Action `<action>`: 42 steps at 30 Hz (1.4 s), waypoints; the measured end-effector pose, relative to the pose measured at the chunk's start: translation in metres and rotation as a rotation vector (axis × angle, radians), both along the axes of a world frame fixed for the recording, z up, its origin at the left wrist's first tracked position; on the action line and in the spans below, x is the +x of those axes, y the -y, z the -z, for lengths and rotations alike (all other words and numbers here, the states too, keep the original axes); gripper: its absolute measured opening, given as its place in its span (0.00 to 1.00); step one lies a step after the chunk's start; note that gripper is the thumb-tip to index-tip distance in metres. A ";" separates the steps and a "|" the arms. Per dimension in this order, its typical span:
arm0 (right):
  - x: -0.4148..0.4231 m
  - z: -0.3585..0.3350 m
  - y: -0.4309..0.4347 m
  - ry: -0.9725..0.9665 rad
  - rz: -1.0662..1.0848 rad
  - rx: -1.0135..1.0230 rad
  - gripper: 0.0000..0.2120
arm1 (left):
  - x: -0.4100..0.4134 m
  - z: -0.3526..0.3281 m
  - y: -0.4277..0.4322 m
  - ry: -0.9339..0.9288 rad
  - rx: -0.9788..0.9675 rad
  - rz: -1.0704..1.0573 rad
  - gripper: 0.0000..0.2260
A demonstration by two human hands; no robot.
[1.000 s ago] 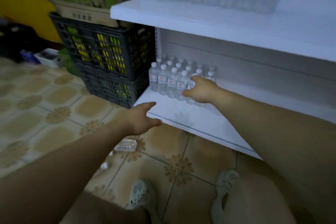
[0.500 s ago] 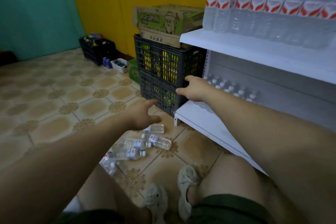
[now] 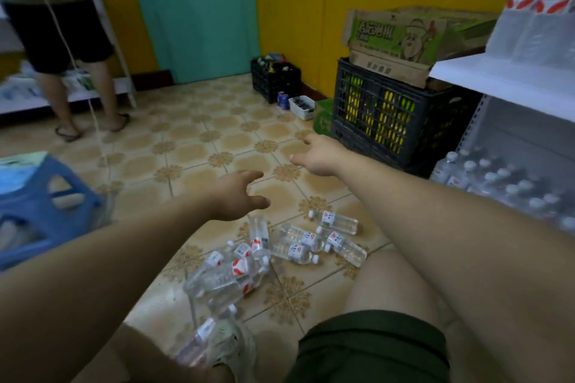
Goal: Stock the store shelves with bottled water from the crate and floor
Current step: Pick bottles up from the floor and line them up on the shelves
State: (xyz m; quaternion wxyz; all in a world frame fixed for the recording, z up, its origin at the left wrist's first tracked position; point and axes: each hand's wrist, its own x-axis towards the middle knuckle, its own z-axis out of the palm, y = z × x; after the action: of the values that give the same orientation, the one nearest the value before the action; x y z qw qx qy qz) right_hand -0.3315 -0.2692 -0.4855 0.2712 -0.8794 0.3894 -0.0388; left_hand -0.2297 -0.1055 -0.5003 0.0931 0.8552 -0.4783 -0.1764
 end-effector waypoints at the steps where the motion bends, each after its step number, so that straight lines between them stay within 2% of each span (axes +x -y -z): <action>1: 0.012 0.003 -0.005 -0.004 -0.020 0.009 0.36 | 0.008 0.004 -0.008 -0.018 0.006 -0.029 0.32; 6: 0.068 0.019 -0.031 0.002 -0.122 0.064 0.35 | 0.042 0.024 -0.046 -0.077 0.040 -0.172 0.32; 13: 0.140 0.071 -0.061 -0.105 -0.312 0.157 0.36 | 0.094 0.079 -0.093 -0.137 0.150 -0.337 0.32; 19: 0.185 0.170 -0.078 -0.267 -0.332 0.309 0.35 | 0.140 0.173 -0.112 -0.363 0.232 -0.408 0.32; 24: 0.198 0.267 -0.088 -0.422 -0.322 0.470 0.28 | 0.164 0.270 -0.125 -0.504 0.394 -0.448 0.33; 26: 0.196 0.305 -0.092 -0.473 -0.277 0.557 0.23 | 0.172 0.312 -0.129 -0.545 0.450 -0.453 0.35; 29: 0.189 0.367 -0.103 -0.492 -0.149 0.694 0.07 | 0.175 0.368 -0.128 -0.605 0.521 -0.439 0.35; 31: 0.185 0.406 -0.113 -0.463 -0.067 0.776 0.05 | 0.173 0.403 -0.126 -0.644 0.547 -0.413 0.33; 34: 0.184 0.455 -0.122 -0.472 0.076 0.885 0.09 | 0.166 0.450 -0.127 -0.712 0.528 -0.416 0.33; 35: 0.185 0.466 -0.124 -0.471 0.144 0.918 0.10 | 0.163 0.464 -0.128 -0.720 0.523 -0.414 0.37; 37: 0.191 0.484 -0.127 -0.474 0.289 1.000 0.21 | 0.157 0.491 -0.133 -0.667 0.558 -0.419 0.46; 38: 0.193 0.492 -0.127 -0.484 0.338 1.025 0.27 | 0.155 0.497 -0.132 -0.621 0.574 -0.433 0.46; 39: 0.193 0.499 -0.126 -0.485 0.370 1.045 0.29 | 0.154 0.502 -0.131 -0.592 0.584 -0.442 0.43; 40: 0.193 0.503 -0.126 -0.471 0.381 1.062 0.27 | 0.153 0.505 -0.129 -0.599 0.585 -0.438 0.39; 42: 0.187 0.507 -0.126 -0.404 0.417 1.115 0.23 | 0.154 0.498 -0.124 -0.741 0.564 -0.430 0.32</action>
State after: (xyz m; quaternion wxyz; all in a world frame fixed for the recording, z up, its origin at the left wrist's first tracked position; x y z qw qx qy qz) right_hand -0.1442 -0.1435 -0.9923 0.5968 -0.5014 0.5579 0.2849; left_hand -0.0755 0.0186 -0.9983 0.0564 0.8063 -0.1603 -0.5666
